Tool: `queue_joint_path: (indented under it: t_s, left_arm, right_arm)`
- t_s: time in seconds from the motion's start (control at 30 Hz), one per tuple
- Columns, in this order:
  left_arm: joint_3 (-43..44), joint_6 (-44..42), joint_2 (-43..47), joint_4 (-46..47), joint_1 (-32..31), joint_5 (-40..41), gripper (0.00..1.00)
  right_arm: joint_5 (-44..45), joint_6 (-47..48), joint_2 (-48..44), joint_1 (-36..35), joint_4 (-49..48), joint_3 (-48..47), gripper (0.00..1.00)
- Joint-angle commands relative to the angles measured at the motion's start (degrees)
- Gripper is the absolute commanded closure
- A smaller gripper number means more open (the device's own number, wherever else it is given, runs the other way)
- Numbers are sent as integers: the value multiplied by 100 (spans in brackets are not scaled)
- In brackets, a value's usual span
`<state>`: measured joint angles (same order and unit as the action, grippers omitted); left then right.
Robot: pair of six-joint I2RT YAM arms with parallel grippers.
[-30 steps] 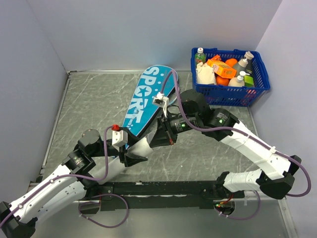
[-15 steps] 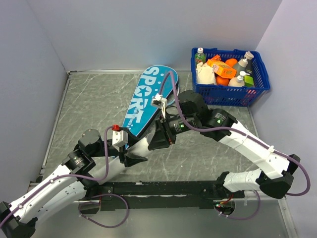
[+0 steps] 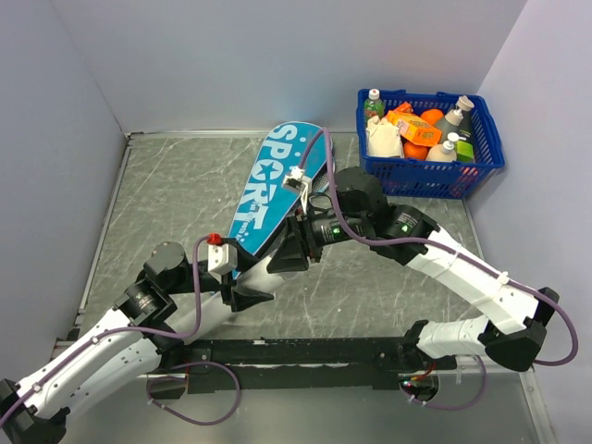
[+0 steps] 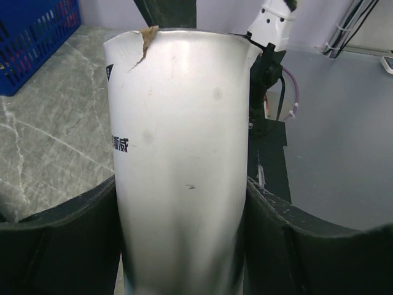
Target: Pack up the badminton gear
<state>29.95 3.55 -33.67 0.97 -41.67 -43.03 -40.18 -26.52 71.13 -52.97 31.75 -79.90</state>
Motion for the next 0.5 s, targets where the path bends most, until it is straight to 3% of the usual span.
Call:
queue_joint_path:
  t_s: [0.0,0.47]
  left_arm:
    - [-78,-65,124,430,-43,-180,99]
    - [-121,5,265,597,-43,-136,99]
  right_arm:
    - [520,-248,287,84,-555,369,48]
    - [362,-705,-538,472,-1329,1793,48]
